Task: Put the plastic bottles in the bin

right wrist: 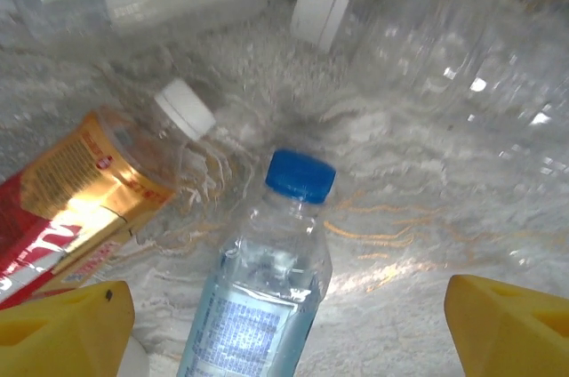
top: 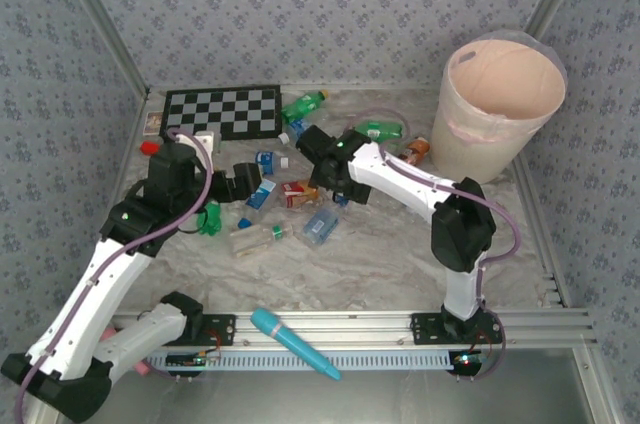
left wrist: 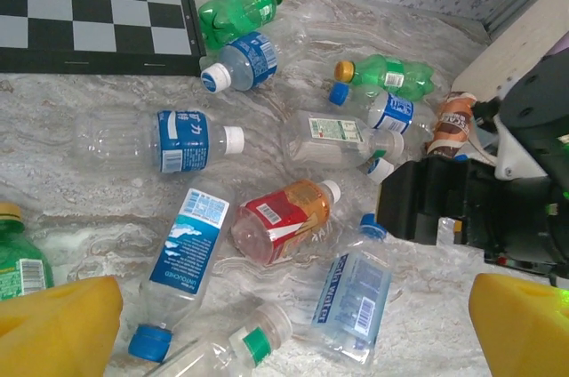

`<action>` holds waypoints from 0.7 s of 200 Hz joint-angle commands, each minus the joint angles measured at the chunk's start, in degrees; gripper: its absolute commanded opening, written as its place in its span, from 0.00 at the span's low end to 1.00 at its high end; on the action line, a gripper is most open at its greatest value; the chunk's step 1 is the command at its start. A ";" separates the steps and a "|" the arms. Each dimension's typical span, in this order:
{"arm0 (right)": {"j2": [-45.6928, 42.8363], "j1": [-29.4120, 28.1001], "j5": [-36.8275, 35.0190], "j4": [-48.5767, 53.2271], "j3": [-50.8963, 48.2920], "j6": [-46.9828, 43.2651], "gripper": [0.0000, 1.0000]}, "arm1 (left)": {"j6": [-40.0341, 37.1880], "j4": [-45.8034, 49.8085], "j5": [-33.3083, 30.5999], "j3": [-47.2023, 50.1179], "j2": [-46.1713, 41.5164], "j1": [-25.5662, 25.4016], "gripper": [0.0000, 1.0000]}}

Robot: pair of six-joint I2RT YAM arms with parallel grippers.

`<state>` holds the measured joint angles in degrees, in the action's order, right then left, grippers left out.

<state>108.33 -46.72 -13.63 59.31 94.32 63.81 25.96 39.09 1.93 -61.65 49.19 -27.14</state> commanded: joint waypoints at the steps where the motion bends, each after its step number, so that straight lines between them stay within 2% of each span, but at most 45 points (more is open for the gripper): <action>1: 2.38 -0.54 3.61 -1.58 -1.87 3.15 0.88 | -1.43 1.60 -0.96 0.46 -1.52 -0.29 1.00; 72: 5.98 -1.29 8.13 -4.47 -3.61 5.79 0.86 | -2.13 1.51 -1.07 1.03 -2.24 -0.26 1.00; 140: 6.63 0.01 10.90 -6.27 -7.84 5.41 0.78 | -2.49 1.95 -0.75 0.49 -2.25 -0.29 1.00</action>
<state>114.15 -47.37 -3.53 52.56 88.09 68.40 24.62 40.51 1.67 -60.58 47.62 -27.14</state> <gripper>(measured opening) 0.793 0.997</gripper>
